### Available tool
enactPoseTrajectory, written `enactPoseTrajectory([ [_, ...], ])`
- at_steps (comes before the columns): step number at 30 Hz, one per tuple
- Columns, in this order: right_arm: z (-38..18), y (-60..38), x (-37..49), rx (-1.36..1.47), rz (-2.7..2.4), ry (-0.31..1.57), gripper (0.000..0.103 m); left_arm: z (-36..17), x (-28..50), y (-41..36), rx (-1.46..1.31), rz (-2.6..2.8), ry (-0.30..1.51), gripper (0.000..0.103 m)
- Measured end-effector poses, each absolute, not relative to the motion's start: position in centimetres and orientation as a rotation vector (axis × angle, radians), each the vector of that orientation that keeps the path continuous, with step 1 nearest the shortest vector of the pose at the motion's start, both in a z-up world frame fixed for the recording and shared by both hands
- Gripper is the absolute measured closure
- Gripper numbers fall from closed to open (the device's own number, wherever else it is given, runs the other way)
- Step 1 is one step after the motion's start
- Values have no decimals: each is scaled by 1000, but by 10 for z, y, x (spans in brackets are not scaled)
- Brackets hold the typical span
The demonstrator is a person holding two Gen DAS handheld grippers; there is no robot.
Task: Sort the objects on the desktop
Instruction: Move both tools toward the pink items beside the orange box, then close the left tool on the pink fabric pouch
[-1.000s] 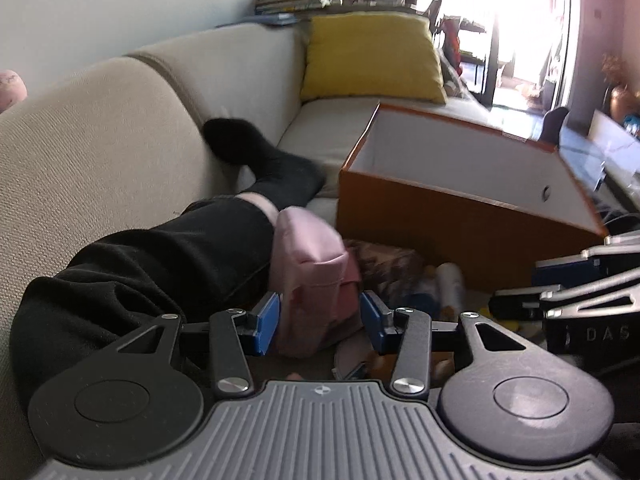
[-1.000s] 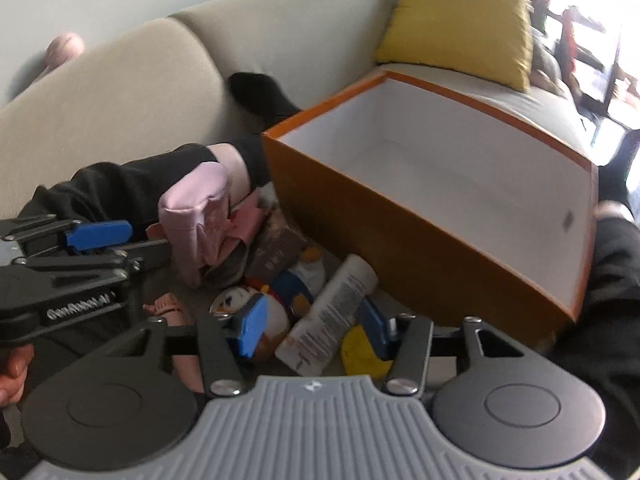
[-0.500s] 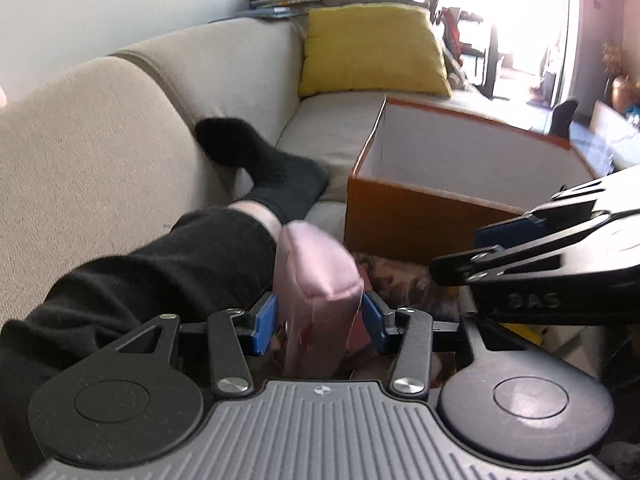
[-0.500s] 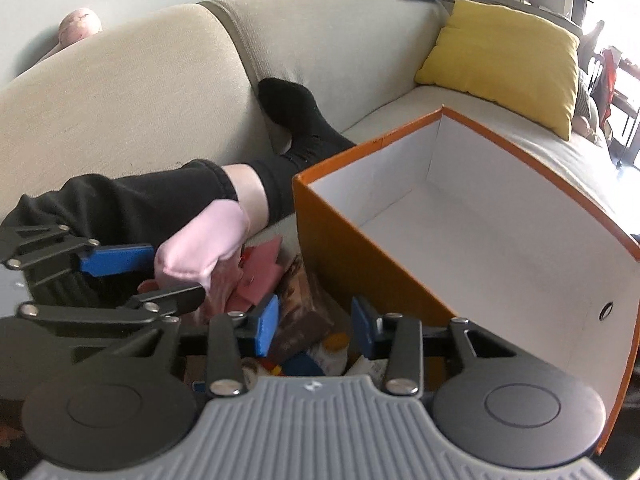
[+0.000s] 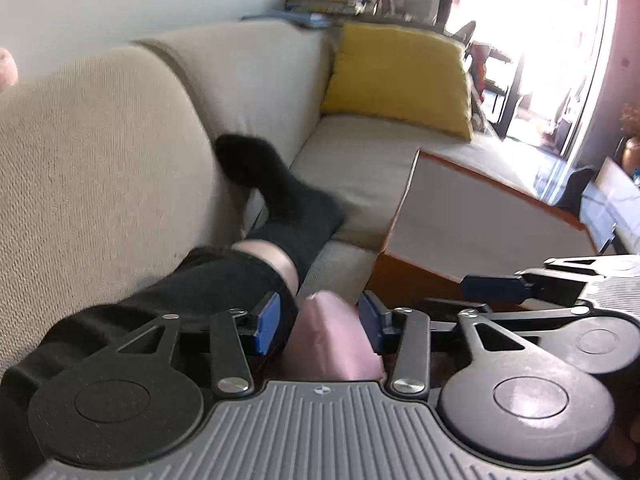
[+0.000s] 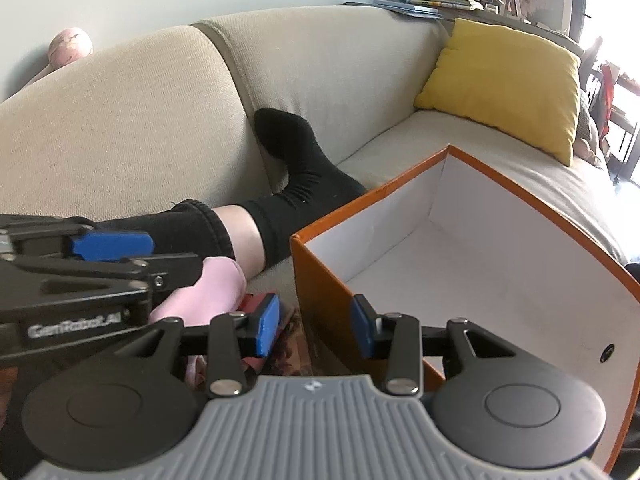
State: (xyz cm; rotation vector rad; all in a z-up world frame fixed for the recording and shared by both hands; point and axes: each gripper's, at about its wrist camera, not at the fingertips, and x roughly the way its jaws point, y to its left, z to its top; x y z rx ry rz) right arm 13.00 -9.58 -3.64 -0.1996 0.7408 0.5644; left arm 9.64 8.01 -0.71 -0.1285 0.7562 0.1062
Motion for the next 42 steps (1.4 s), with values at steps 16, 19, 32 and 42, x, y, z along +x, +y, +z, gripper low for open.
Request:
enactPoseTrajectory([
  [16, -39, -98, 128, -15, 681, 828, 59, -39, 49, 68, -144, -78, 976, 78],
  [19, -48, -93, 122, -3, 730, 873, 59, -48, 42, 59, -120, -94, 1021, 78],
  [32, -71, -127, 121, 238, 698, 1031, 77, -22, 29, 95, -217, -17, 966, 70],
  [42, -80, -120, 111, 89, 701, 1014, 86, -20, 75, 103, -356, 7, 995, 44],
])
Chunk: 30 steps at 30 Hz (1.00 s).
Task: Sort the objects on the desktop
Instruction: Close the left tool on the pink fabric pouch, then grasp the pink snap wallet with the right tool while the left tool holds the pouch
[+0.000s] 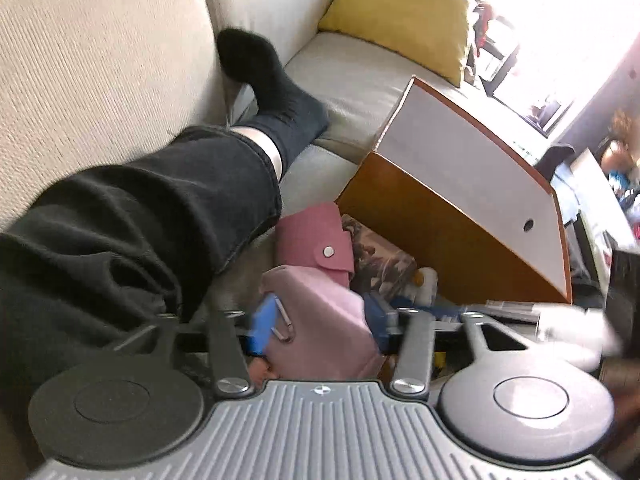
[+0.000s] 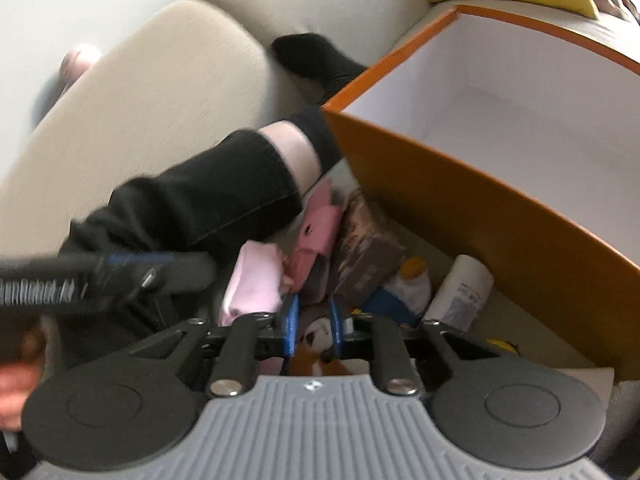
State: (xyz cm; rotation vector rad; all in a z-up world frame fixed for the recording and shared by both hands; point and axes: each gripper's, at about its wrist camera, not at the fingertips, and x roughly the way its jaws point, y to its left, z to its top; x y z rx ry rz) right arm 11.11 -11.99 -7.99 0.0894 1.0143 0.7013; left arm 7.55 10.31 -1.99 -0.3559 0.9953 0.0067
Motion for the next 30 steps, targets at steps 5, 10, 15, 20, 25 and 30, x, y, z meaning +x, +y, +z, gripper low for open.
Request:
enactPoseTrajectory([
  [5, -74, -108, 103, -7, 753, 950, 87, -31, 97, 106, -383, -2, 1109, 44],
  [10, -69, -94, 96, -58, 849, 932, 87, -33, 109, 111, -356, -10, 1191, 44],
  [15, -70, -76, 89, -110, 899, 937, 86, -34, 110, 106, -254, -40, 1250, 49],
  [20, -73, -79, 91, -119, 878, 964, 84, -33, 97, 116, -239, -61, 1244, 62],
  [25, -65, -91, 110, -56, 814, 970, 84, -20, 75, 123, -248, -65, 1094, 76],
  [30, -63, -88, 130, 4, 770, 984, 74, -3, 62, 119, -220, -15, 892, 78],
])
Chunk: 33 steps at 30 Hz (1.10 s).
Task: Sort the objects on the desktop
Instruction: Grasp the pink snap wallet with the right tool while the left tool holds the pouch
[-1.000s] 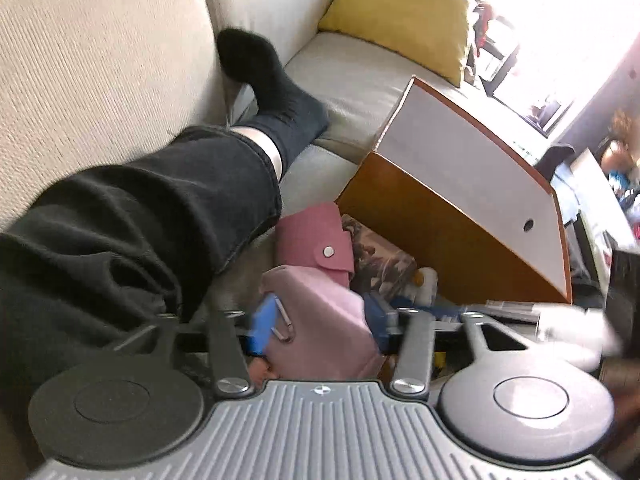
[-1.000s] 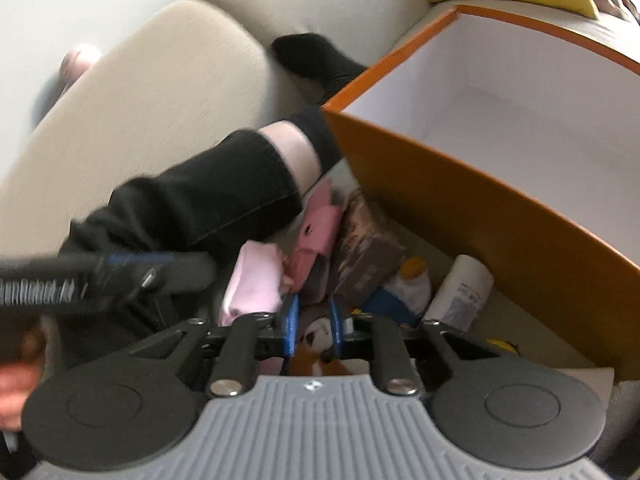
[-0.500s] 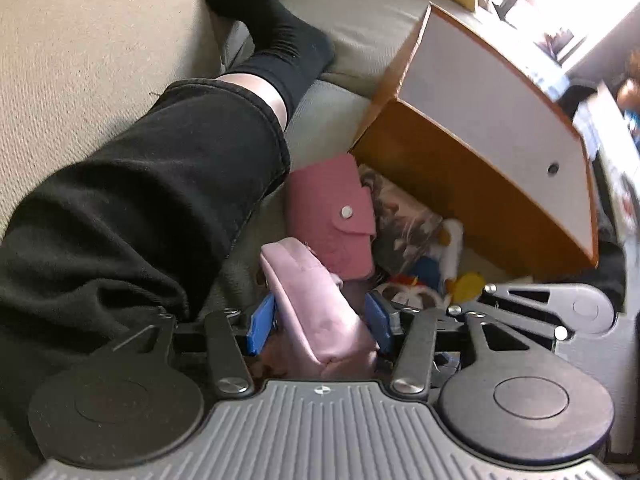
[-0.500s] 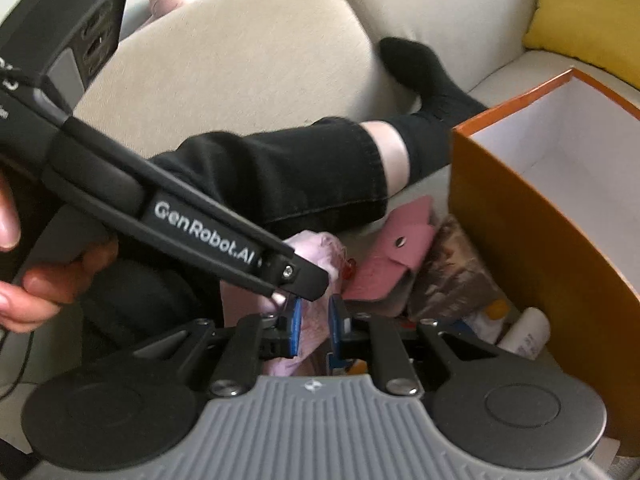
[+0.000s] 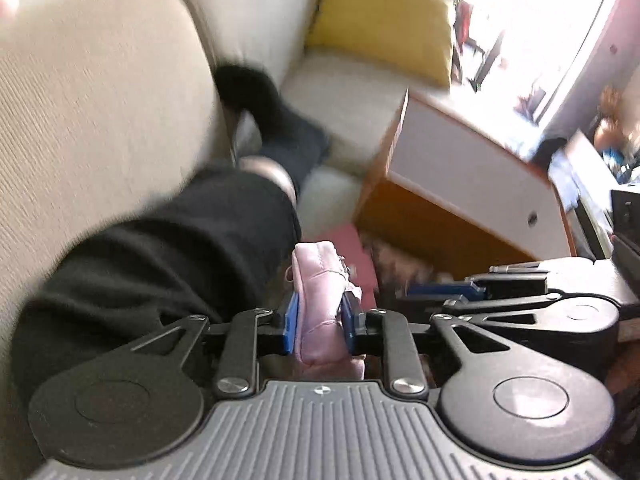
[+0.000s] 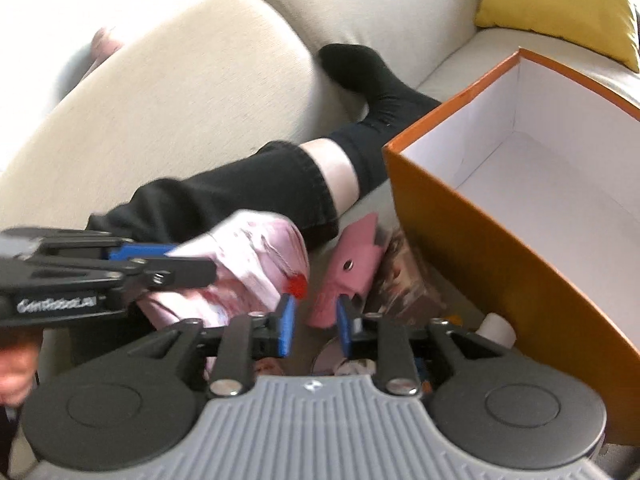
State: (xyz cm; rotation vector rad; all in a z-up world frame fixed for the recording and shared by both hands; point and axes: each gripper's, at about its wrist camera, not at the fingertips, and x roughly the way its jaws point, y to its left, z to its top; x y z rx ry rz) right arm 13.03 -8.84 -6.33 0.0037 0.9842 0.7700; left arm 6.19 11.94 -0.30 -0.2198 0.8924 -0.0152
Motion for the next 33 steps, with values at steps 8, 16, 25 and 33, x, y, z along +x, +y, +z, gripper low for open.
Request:
enactPoseTrajectory([
  [8, -77, -65, 153, -45, 660, 1045, 64, -23, 68, 111, -178, 80, 810, 78],
  [16, -101, -55, 175, 32, 634, 1159, 62, -47, 77, 102, -177, 110, 872, 76],
  [25, -90, -55, 177, 115, 684, 1167, 69, -49, 75, 112, -246, 92, 888, 73],
  [33, -91, -49, 181, 128, 660, 1157, 65, -51, 75, 113, -262, 94, 894, 73],
])
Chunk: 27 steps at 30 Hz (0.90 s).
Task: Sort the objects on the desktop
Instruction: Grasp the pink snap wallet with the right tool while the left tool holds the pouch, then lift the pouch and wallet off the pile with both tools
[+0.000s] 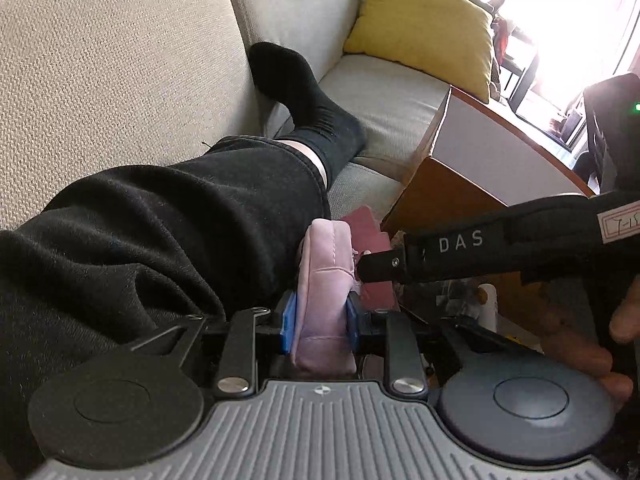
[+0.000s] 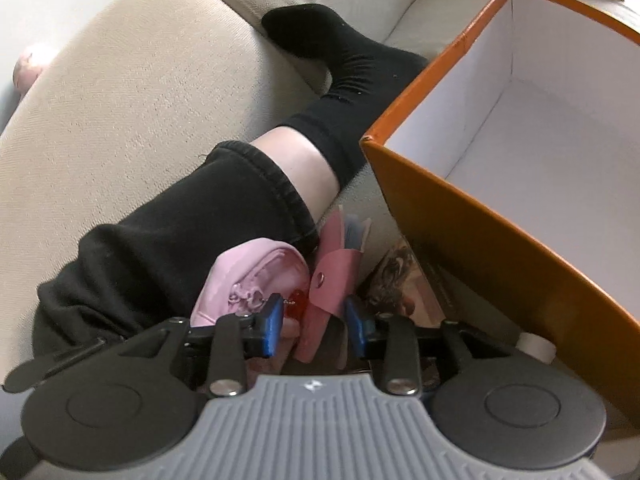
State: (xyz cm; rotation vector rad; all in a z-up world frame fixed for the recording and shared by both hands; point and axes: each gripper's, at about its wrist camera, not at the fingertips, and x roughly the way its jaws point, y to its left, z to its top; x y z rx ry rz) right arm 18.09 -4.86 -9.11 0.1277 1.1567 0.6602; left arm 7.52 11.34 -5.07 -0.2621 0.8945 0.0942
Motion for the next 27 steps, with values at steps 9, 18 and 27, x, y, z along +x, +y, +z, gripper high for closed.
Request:
enactPoseTrajectory([
  [9, -88, -58, 171, 175, 677, 1179, 65, -48, 73, 114, -270, 97, 903, 72],
  [18, -105, -65, 177, 203, 625, 1293, 60, -45, 72, 117, -281, 93, 907, 72],
  [27, -103, -62, 175, 251, 593, 1328, 53, -44, 73, 117, -285, 91, 908, 72],
])
